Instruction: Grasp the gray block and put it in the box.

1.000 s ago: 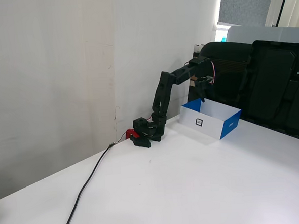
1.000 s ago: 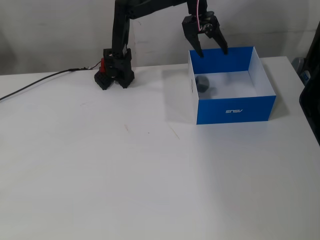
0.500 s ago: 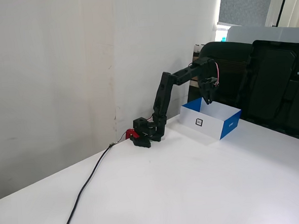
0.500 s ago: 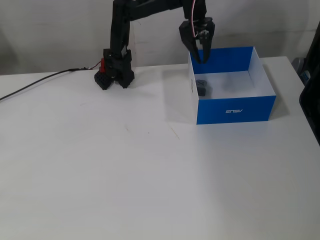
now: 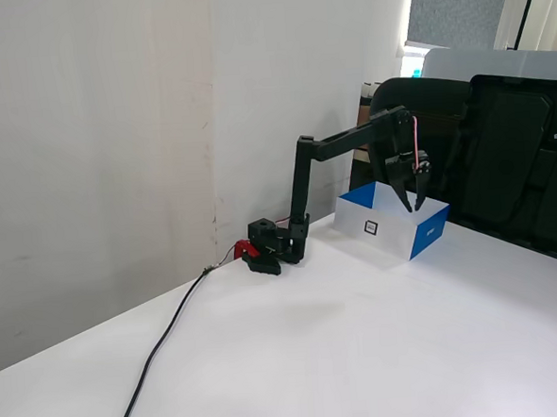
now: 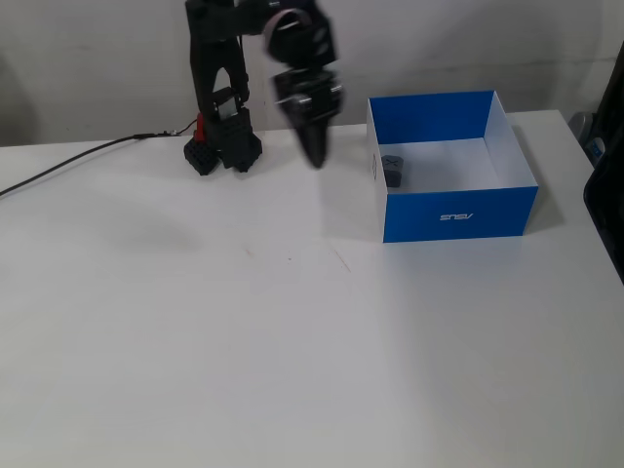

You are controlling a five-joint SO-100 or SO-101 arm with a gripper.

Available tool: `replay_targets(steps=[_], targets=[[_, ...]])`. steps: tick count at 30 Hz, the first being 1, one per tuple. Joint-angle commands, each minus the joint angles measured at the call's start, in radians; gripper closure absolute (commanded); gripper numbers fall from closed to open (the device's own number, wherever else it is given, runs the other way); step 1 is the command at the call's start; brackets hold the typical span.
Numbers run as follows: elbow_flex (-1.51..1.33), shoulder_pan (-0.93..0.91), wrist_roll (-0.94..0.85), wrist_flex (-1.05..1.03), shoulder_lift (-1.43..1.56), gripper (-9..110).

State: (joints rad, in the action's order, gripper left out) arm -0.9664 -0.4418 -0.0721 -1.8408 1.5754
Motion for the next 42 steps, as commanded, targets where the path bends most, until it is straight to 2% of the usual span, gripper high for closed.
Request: replay_targets(steps=[1,6,13,30,42], targets=[[-0.023,0.172,-0.012,0.046,0.109,101],[-0.167,0.330,-0.023,0.152,0.216,101],[-0.357,0.443,-0.023,0.250,0.347,101],[-1.284,0.545,-0.021,0.838,0.920,101],[-1.678,0.566,-0.031,1.015,1.290,101]])
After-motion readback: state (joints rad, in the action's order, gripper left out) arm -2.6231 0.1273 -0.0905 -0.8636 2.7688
